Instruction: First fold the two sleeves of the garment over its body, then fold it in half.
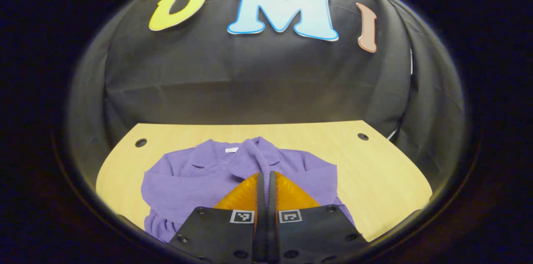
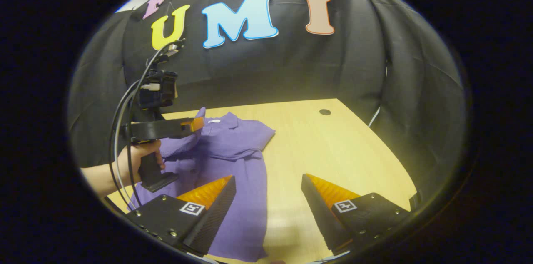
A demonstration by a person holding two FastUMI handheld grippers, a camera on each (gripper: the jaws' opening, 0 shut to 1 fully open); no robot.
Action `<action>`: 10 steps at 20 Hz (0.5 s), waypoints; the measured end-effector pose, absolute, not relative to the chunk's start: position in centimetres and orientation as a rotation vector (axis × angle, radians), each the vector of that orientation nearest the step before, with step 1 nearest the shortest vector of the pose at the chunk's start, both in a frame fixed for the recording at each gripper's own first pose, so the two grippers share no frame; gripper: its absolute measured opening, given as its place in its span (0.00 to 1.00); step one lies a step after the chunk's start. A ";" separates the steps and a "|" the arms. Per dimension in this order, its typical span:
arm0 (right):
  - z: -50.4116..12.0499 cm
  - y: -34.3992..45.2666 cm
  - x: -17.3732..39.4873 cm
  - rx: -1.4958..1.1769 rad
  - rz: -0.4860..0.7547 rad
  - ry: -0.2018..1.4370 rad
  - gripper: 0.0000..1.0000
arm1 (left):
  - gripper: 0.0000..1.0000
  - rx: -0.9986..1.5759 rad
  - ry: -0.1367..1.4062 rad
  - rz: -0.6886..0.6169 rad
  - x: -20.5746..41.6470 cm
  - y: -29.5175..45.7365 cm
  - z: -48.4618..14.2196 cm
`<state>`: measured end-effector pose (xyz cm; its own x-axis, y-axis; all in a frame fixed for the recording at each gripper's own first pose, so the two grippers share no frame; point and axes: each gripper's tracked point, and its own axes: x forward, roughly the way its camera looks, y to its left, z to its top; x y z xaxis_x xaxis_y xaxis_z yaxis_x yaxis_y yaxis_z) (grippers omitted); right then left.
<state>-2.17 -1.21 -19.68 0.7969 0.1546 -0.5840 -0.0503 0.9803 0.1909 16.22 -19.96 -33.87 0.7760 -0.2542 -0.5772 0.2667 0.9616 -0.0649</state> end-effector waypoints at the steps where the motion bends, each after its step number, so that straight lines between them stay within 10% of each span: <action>1: -19.8 -1.5 -2.3 0.170 0.112 0.640 0.96 | 0.07 0.032 0.626 -0.293 16.3 -20.7 -34.3; 10: -21.6 -3.4 -3.0 0.125 0.207 0.656 0.96 | 0.07 0.065 0.668 -0.280 16.2 -24.1 -36.7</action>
